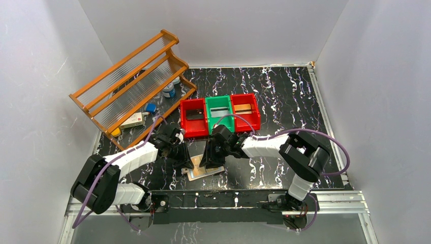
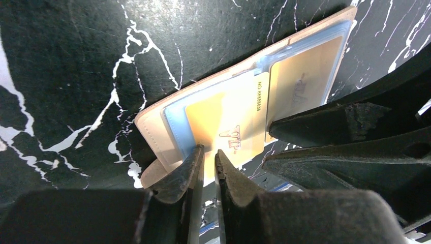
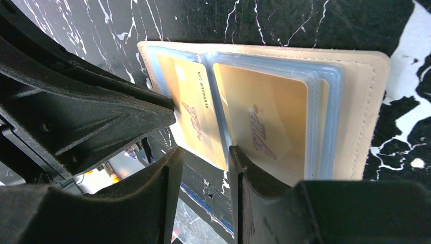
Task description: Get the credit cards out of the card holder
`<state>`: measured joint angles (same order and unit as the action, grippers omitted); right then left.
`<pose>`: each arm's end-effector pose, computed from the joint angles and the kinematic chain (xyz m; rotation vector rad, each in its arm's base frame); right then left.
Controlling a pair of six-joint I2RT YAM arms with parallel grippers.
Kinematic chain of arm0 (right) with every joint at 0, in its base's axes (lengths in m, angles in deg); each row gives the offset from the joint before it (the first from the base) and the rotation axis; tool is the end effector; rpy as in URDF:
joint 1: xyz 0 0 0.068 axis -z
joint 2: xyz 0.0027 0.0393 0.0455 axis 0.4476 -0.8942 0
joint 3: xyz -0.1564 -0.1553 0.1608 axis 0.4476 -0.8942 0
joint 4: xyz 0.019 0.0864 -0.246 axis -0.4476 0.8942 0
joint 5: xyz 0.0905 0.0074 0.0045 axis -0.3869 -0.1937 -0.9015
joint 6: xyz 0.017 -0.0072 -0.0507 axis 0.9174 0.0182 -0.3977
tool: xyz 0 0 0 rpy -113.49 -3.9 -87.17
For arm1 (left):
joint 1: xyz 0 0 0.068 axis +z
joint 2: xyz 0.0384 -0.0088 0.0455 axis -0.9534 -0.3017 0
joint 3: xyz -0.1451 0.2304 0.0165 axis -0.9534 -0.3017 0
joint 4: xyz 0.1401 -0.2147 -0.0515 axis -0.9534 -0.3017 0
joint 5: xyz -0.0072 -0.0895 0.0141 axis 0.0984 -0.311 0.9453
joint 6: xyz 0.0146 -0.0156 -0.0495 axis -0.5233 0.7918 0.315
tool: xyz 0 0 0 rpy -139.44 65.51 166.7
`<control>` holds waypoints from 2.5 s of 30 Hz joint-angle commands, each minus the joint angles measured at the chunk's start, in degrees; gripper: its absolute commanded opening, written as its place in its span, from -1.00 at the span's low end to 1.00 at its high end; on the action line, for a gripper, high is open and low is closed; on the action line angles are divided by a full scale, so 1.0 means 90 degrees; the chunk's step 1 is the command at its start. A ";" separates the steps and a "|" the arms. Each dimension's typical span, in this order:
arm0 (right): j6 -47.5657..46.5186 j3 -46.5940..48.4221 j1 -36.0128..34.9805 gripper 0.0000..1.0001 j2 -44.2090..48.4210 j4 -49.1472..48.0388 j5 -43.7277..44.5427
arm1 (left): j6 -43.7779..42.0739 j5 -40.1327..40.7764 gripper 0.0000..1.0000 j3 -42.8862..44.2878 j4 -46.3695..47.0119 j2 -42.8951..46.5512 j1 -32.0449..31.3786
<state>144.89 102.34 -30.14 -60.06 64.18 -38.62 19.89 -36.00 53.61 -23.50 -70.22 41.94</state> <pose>0.1757 0.2850 0.1507 -0.0335 2.7706 1.1141 0.1859 -0.1242 0.1550 -0.1261 2.7888 -0.8689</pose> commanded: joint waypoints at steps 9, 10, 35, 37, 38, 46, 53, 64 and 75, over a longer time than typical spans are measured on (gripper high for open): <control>0.0050 0.0021 0.0004 -0.15 -0.0203 -0.0341 -0.0213 | -0.0025 0.0243 -0.83 -0.0055 -0.0276 0.0006 -0.0034; 0.0082 -0.0007 0.0004 -0.17 -0.0203 -0.0424 -0.0254 | 0.0006 0.0257 -0.84 -0.0094 -0.0257 0.0046 -0.0038; 0.0196 -0.0285 0.0142 -0.35 -0.0535 -0.0758 -0.0285 | 0.0065 0.0248 -0.92 -0.0242 -0.0241 0.0354 -0.0077; 0.0177 -0.0256 0.0108 -0.40 -0.0501 -0.0757 -0.0218 | 0.0082 0.0245 -0.93 -0.0253 -0.0236 0.0339 -0.0075; 0.0161 -0.0243 0.0104 -0.44 -0.0491 -0.0756 -0.0205 | 0.0093 0.0245 -0.93 -0.0267 -0.0224 0.0329 -0.0072; 0.0169 -0.0357 0.0108 -0.92 -0.0320 -0.1042 -0.0270 | 0.0083 0.0253 -0.94 -0.0244 -0.0200 0.0311 -0.0087; 0.0038 -0.0407 0.0140 -0.95 0.0119 -0.0532 0.0184 | 0.0068 0.0255 -0.92 -0.0275 -0.0211 0.0367 -0.0089; 0.0115 -0.0568 0.0228 -0.93 0.0239 -0.0665 0.0148 | -0.0003 0.0190 -0.89 -0.0226 -0.0221 0.0324 -0.0087; 0.0233 -0.0527 0.0210 -0.32 -0.0115 -0.1004 -0.0232 | -0.0040 0.0109 -0.90 -0.0206 -0.0192 0.0244 -0.0082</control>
<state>146.86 97.62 -28.50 -59.71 56.77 -39.94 20.31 -33.99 52.30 -23.63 -68.36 41.46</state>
